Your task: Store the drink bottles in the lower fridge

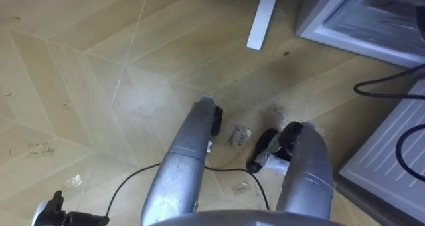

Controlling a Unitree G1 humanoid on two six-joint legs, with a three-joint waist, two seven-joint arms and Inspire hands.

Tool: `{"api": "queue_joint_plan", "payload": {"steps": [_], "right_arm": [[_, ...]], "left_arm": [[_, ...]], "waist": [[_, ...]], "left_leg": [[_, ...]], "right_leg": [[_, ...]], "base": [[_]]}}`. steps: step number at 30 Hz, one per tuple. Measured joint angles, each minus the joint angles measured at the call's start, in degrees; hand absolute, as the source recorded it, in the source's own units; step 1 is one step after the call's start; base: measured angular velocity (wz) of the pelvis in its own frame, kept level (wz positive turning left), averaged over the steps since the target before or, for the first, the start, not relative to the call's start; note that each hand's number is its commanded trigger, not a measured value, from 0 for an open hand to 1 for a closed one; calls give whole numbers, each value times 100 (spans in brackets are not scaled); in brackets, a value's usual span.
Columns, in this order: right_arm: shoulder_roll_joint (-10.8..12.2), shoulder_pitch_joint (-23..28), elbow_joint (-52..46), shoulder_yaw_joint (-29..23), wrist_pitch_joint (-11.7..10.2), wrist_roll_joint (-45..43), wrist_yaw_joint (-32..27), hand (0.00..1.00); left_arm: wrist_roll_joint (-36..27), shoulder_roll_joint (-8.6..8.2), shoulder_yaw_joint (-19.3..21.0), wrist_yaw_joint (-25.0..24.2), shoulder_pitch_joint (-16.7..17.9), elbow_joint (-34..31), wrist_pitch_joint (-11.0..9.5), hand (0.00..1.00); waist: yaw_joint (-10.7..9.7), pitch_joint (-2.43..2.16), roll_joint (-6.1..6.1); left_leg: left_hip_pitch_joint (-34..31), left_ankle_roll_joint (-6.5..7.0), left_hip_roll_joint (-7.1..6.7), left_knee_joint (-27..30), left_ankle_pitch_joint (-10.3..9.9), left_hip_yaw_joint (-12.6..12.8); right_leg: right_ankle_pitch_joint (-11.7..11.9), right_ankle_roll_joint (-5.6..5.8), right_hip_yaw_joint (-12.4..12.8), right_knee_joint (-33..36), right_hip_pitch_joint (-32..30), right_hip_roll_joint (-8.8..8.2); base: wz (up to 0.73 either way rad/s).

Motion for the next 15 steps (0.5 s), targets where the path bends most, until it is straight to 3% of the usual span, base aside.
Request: {"api": "queue_joint_plan", "payload": {"steps": [10,15], "right_arm": [[2,0,-160,74,37,1,90,0],[14,44,-74,144,81,13,202,0]], "left_arm": [[0,3,-10,0,38,-6,6,0],[-19,30,-23,3,260,-390,32,0]], "waist": [[1,0,2],[13,33,73]], "left_leg": [[16,-16,1,1,10,-27],[163,-43,25,-42,-12,-152]], "right_leg": [[-10,-35,-18,-4,24,11],[25,-26,-136,-180,267,97]], "base": [[0],[-1]]}}
